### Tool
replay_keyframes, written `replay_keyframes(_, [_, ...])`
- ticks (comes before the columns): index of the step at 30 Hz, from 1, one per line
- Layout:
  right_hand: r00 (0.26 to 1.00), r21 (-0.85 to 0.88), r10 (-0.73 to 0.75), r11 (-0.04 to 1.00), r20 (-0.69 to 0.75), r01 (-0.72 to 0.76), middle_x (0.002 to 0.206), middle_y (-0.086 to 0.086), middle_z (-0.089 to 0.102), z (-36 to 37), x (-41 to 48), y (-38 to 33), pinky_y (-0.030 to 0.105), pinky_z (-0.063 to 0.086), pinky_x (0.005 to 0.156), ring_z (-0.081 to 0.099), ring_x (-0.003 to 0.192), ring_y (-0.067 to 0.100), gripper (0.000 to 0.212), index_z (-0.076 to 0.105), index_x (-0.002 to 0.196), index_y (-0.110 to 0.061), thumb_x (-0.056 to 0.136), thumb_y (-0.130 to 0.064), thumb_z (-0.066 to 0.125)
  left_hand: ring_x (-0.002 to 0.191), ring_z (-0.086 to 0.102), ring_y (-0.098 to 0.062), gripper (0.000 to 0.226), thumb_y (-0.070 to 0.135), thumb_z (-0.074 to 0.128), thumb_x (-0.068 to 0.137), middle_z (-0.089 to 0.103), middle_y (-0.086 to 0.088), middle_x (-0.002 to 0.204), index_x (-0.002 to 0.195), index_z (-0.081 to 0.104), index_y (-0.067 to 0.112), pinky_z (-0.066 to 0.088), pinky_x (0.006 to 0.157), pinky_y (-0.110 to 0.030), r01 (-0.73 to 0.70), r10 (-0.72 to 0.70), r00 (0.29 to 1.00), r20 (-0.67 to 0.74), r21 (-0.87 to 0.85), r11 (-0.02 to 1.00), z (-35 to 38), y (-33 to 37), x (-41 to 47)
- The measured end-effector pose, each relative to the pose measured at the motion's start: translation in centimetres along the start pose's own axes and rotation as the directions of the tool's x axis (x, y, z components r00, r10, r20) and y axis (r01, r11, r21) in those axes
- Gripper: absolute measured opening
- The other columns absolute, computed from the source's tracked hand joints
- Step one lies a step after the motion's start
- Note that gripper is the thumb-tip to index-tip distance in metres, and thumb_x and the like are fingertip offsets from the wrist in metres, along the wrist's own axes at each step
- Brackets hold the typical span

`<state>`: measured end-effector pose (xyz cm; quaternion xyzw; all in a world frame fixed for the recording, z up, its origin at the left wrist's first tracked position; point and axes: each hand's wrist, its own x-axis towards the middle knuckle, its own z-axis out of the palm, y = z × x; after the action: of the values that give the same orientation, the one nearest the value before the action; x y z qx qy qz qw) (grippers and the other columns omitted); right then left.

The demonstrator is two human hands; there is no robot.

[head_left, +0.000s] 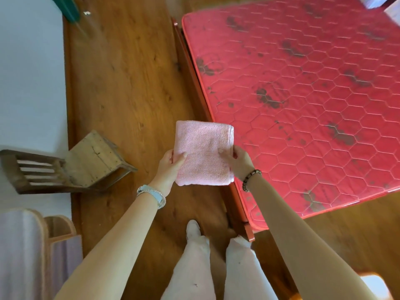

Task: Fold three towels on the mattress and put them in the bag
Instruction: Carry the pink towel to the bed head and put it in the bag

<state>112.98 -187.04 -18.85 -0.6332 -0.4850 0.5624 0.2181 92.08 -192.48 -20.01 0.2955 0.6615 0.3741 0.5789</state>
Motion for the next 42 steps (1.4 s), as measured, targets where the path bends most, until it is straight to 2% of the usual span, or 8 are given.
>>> replay_keyframes(6, [1.0, -0.024, -0.025, 0.999, 0.008, 0.025, 0.088, 0.008, 0.06, 3.3, 1.5, -4.4, 0.034, 0.052, 0.068, 0.057, 0.078, 0.019, 0.044, 0.058, 0.105, 0.0, 0.091, -0.042, 0.061, 0.117, 0.062, -0.019, 0.045, 0.043, 0.064, 0.094, 0.063, -0.001, 0.126, 0.131, 0.053, 0.02, 0.05, 0.104, -0.041, -0.02, 0.019, 0.999, -0.038, -0.027, 0.999, -4.6, 3.1, 0.9])
replay_keyframes(11, [0.998, -0.027, -0.046, 0.999, 0.033, 0.047, 0.113, 0.019, 0.066, 4.3, 2.6, -8.3, 0.051, 0.055, 0.086, 0.066, 0.101, 0.034, 0.046, 0.059, 0.112, -0.002, 0.091, -0.043, 0.061, 0.116, 0.063, -0.02, 0.041, 0.042, 0.067, 0.091, 0.065, -0.003, 0.126, 0.125, 0.056, 0.023, 0.048, 0.106, -0.045, -0.025, 0.018, 0.998, -0.066, -0.093, 0.995, -6.5, 6.0, 1.6])
replay_keyframes(16, [0.994, -0.02, -0.086, 0.996, 0.066, 0.087, 0.104, 0.012, 0.068, 4.0, 5.0, -12.5, 0.04, 0.056, 0.081, 0.066, 0.092, 0.025, 0.039, 0.061, 0.109, -0.005, 0.092, -0.041, 0.061, 0.118, 0.063, -0.021, 0.055, 0.051, 0.075, 0.08, 0.066, -0.003, 0.127, 0.125, 0.058, 0.023, 0.048, 0.107, -0.048, -0.028, 0.014, 0.996, -0.093, -0.152, 0.988, -7.6, 9.6, 2.8])
replay_keyframes(20, [0.989, 0.021, -0.119, 0.993, 0.088, 0.118, 0.104, 0.014, 0.068, 3.6, 7.6, -15.9, 0.041, 0.057, 0.082, 0.066, 0.091, 0.025, 0.039, 0.062, 0.109, -0.005, 0.091, -0.039, 0.062, 0.116, 0.062, -0.02, 0.041, 0.039, 0.066, 0.093, 0.064, -0.002, 0.128, 0.129, 0.055, 0.022, 0.048, 0.106, -0.045, -0.044, 0.02, 0.991, -0.131, -0.182, 0.982, -7.9, 12.7, 5.0])
replay_keyframes(26, [0.981, 0.016, -0.153, 0.988, 0.121, 0.152, 0.097, 0.0, 0.065, 2.5, 12.3, -21.3, 0.036, 0.055, 0.081, 0.063, 0.089, 0.018, 0.026, 0.061, 0.102, -0.013, 0.093, -0.037, 0.059, 0.116, 0.062, -0.024, 0.053, 0.045, 0.066, 0.092, 0.063, -0.003, 0.128, 0.136, 0.053, 0.02, 0.05, 0.104, -0.051, -0.065, 0.032, 0.982, -0.188, -0.174, 0.983, -8.0, 17.7, 9.0])
replay_keyframes(30, [0.973, 0.008, -0.196, 0.98, 0.121, 0.197, 0.089, 0.0, 0.062, 1.8, 15.1, -24.7, 0.026, 0.052, 0.068, 0.059, 0.082, 0.017, 0.027, 0.061, 0.103, -0.009, 0.095, -0.035, 0.058, 0.113, 0.063, -0.024, 0.051, 0.042, 0.066, 0.093, 0.064, -0.003, 0.126, 0.136, 0.053, 0.018, 0.051, 0.102, -0.052, -0.111, 0.074, 0.977, -0.2, -0.185, 0.976, -8.3, 21.4, 11.7])
replay_keyframes(36, [0.968, 0.025, -0.233, 0.972, 0.092, 0.232, 0.109, 0.019, 0.067, 1.7, 19.1, -29.4, 0.049, 0.053, 0.09, 0.066, 0.097, 0.031, 0.038, 0.061, 0.112, -0.004, 0.093, -0.037, 0.06, 0.111, 0.065, -0.026, 0.05, 0.039, 0.067, 0.093, 0.066, -0.005, 0.124, 0.136, 0.054, 0.018, 0.055, 0.096, -0.052, -0.15, 0.11, 0.973, -0.203, -0.193, 0.97, -9.8, 26.0, 15.9])
replay_keyframes(42, [0.968, 0.012, -0.236, 0.972, 0.085, 0.236, 0.081, -0.002, 0.06, 3.3, 23.7, -33.4, 0.026, 0.048, 0.063, 0.057, 0.074, 0.015, 0.022, 0.06, 0.088, -0.013, 0.093, -0.035, 0.06, 0.113, 0.063, -0.025, 0.049, 0.038, 0.065, 0.094, 0.064, -0.005, 0.126, 0.136, 0.053, 0.016, 0.052, 0.1, -0.052, -0.164, 0.128, 0.973, -0.191, -0.184, 0.969, -12.5, 29.5, 20.4])
